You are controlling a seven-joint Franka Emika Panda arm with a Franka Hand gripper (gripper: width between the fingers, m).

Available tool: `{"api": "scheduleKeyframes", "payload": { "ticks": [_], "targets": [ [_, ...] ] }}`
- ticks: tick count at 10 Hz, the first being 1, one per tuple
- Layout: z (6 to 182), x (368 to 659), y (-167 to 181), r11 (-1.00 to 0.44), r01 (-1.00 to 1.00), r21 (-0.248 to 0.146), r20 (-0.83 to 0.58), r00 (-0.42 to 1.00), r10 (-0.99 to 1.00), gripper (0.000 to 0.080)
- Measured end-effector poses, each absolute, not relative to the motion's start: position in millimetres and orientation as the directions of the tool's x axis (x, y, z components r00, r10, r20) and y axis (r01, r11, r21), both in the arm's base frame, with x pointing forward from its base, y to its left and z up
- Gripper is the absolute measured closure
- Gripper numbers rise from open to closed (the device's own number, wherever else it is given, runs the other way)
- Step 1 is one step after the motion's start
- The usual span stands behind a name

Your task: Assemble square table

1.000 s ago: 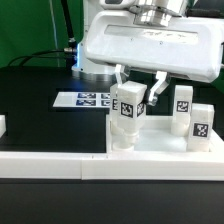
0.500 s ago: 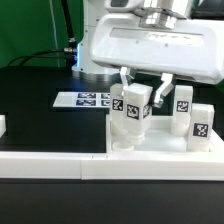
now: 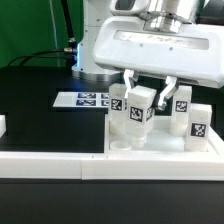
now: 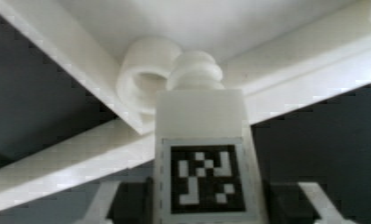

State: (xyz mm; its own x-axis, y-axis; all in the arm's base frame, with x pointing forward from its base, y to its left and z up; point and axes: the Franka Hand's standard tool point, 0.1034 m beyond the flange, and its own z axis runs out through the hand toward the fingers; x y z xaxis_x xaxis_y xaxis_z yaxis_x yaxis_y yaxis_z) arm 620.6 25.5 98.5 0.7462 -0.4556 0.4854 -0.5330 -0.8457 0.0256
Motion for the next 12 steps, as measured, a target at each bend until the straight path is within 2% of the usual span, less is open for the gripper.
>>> {"api": "scheduleKeyframes", "payload": {
  "ticks": [3, 7, 10, 12],
  "targets": [
    [102.0, 623, 14, -0.853, -0.52, 0.042, 0.49, 0.755, -0.436, 0.0509],
    [82.1, 617, 10, -0.856, -0.51, 0.08, 0.492, 0.767, -0.411, 0.0509],
    [80.2, 618, 13, -0.867, -0.493, 0.075, 0.523, 0.76, -0.387, 0.0509],
    [80.3, 616, 16, -0.871, -0.488, 0.056, 0.557, 0.739, -0.378, 0.0509]
  ]
}}
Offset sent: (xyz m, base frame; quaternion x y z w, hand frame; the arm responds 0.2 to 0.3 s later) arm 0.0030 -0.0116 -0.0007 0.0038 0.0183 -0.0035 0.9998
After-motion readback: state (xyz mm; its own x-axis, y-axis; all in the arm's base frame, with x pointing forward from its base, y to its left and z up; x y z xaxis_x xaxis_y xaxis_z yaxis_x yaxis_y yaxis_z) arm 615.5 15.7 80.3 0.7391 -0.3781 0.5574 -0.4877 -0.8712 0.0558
